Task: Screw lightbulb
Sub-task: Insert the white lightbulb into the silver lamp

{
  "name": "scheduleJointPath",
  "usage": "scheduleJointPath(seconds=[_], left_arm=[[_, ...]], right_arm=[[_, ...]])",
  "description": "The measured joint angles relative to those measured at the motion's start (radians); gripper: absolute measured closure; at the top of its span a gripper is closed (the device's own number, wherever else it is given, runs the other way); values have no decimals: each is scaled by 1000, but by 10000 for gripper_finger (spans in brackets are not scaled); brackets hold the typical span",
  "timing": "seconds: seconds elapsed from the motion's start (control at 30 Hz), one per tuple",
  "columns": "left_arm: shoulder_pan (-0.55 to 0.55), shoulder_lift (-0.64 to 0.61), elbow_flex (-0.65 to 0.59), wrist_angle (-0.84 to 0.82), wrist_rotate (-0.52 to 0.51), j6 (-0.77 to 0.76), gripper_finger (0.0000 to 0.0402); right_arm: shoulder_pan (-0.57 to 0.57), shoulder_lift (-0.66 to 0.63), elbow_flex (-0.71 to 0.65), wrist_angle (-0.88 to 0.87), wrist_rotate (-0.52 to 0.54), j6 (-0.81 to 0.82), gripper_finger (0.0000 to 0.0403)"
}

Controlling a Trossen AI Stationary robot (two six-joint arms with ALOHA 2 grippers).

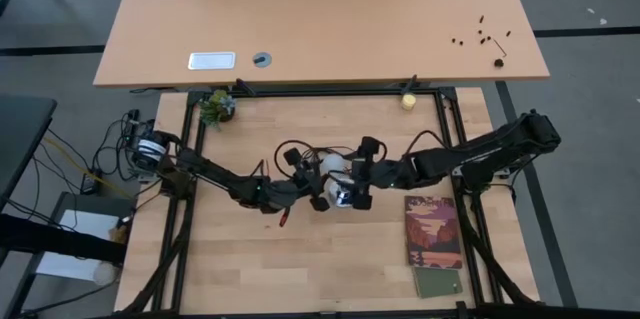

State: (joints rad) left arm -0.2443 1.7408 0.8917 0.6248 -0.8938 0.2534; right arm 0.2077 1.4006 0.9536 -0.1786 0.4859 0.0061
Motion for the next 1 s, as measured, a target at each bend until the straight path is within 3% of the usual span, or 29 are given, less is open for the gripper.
scheduleJointPath(seconds=[0.13, 0.43, 1.0], left_arm=[[-5, 1, 0, -29, -4, -3, 244], [-6, 1, -1, -32, -25, -3, 245], [-6, 2, 2, -16, 0, 1, 245]], right_arm=[[-8, 0, 48, -67, -3, 79, 52], [-4, 5, 61, -37, 30, 171, 54], [-26, 72, 63, 126, 29, 61, 53]])
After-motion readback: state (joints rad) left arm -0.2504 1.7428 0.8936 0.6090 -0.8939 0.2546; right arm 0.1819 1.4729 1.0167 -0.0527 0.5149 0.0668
